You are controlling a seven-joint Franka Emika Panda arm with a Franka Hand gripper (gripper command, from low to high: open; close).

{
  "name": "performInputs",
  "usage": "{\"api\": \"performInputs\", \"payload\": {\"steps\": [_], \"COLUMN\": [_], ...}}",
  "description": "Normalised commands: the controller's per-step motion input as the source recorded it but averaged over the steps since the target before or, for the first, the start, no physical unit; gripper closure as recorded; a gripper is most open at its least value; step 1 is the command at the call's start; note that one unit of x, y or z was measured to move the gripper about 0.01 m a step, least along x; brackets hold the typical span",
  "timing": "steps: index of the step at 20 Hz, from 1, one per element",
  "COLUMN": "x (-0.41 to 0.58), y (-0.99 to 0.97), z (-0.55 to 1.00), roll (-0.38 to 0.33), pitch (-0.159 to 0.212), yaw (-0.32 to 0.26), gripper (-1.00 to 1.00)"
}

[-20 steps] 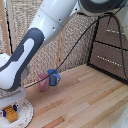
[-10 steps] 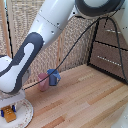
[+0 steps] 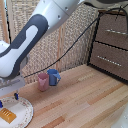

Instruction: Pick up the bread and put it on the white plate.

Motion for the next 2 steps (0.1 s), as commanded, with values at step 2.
{"api": "performInputs", "payload": {"steps": [2], "x": [0.096], "y": [0.00], "z": [0.31], "roll": [-0.076], "pitch": [-0.177], "yaw": [0.000], "gripper": [-1.00]}}
